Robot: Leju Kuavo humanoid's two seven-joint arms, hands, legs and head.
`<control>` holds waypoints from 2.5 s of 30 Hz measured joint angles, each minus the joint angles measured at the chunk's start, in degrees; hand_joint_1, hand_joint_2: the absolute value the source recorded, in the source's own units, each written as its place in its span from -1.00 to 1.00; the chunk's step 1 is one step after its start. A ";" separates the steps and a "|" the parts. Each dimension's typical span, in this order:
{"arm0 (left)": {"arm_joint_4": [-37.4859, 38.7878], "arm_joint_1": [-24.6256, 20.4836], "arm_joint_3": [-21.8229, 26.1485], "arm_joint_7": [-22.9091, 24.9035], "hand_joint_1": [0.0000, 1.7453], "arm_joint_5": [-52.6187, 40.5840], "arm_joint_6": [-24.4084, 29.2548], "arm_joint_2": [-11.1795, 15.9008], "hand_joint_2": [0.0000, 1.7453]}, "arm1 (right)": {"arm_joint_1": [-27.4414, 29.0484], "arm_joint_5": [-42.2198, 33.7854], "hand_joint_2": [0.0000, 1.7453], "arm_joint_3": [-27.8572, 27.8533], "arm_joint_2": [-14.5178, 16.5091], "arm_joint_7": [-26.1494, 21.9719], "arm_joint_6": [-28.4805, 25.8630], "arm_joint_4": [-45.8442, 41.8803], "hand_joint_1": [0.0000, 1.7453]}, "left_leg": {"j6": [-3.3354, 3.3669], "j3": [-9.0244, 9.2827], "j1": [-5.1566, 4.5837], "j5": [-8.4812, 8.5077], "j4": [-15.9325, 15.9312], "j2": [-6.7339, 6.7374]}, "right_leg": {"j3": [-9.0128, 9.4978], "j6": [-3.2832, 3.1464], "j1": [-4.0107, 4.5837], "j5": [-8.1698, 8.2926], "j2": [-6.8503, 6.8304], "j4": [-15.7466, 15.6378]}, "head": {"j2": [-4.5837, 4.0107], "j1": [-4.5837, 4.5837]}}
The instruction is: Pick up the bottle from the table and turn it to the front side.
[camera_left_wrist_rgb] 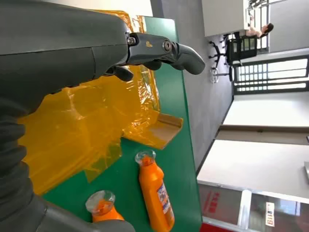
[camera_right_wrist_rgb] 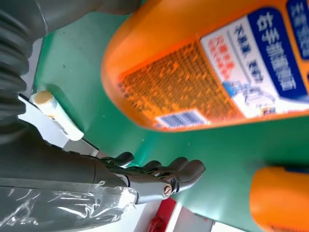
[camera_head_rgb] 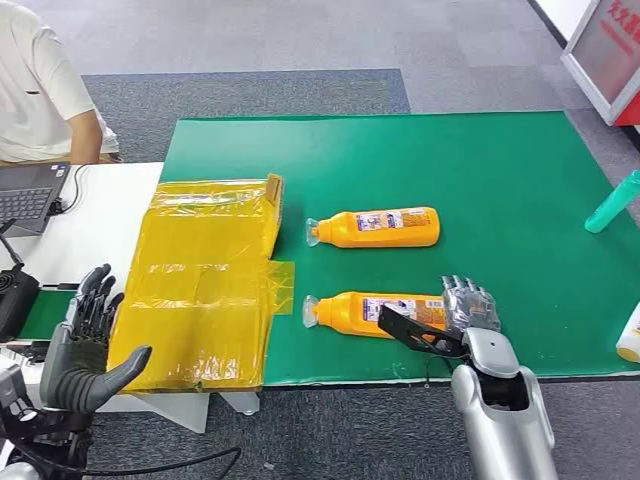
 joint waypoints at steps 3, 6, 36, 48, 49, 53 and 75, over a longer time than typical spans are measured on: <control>-0.20 -0.02 0.01 -0.13 -1.00 0.02 -0.15 0.04 1.00 | -0.40 0.05 1.00 -0.20 0.22 -0.36 -0.13 1.27 -1.00 | 0.00 0.00 0.00 0.00 0.00 0.00 | 0.00 0.00 0.00 0.00 0.00 0.00 | 0.00 -0.01; -0.73 -0.03 0.04 -0.40 -1.00 0.07 -0.17 0.00 1.00 | -0.72 0.08 1.00 -0.62 0.60 -1.07 -0.59 2.72 -1.00 | 0.00 0.00 0.00 0.00 0.00 0.00 | 0.00 0.00 0.00 0.00 0.00 0.00 | 0.00 -0.01; -0.75 -0.68 1.52 -2.81 -1.00 -2.37 -1.04 0.71 1.00 | -4.82 -3.20 1.00 -2.23 2.14 -5.95 -0.85 11.82 1.00 | -0.02 0.12 0.02 0.01 0.00 0.00 | 0.06 -0.06 0.02 0.03 0.01 0.00 | 0.00 -0.01; 0.18 -0.39 -0.83 -3.52 -1.00 -2.14 -0.48 3.10 1.00 | -3.84 -25.55 1.00 -2.57 0.39 -11.24 2.38 12.28 1.00 | -0.05 0.32 0.03 -0.01 0.00 0.02 | 0.19 -0.10 0.03 0.05 0.03 -0.01 | -0.01 -0.02; 0.43 -0.30 -1.21 -3.66 -1.00 -2.14 -0.33 3.51 1.00 | -3.45 -28.11 1.00 -2.54 0.04 -11.72 2.48 12.25 1.00 | -0.05 0.33 0.03 -0.01 0.00 0.02 | 0.20 -0.10 0.03 0.04 0.03 -0.01 | -0.01 -0.02; 1.81 -0.22 -3.43 -4.26 -1.00 -0.32 -0.04 5.50 1.00 | 0.96 -51.68 1.00 -2.45 -1.75 -17.08 7.22 9.86 1.00 | -0.03 0.28 0.04 0.01 0.00 0.00 | 0.15 -0.10 0.03 0.04 -0.02 -0.02 | 0.00 -0.01; 8.15 -6.61 -21.20 1.00 -1.00 17.08 0.36 8.21 1.00 | 12.55 -69.12 1.00 20.86 -8.01 -28.94 -5.89 -19.69 1.00 | -0.02 -0.03 0.03 0.04 0.00 0.03 | -0.07 -0.08 0.01 0.11 0.01 -0.01 | -0.01 0.00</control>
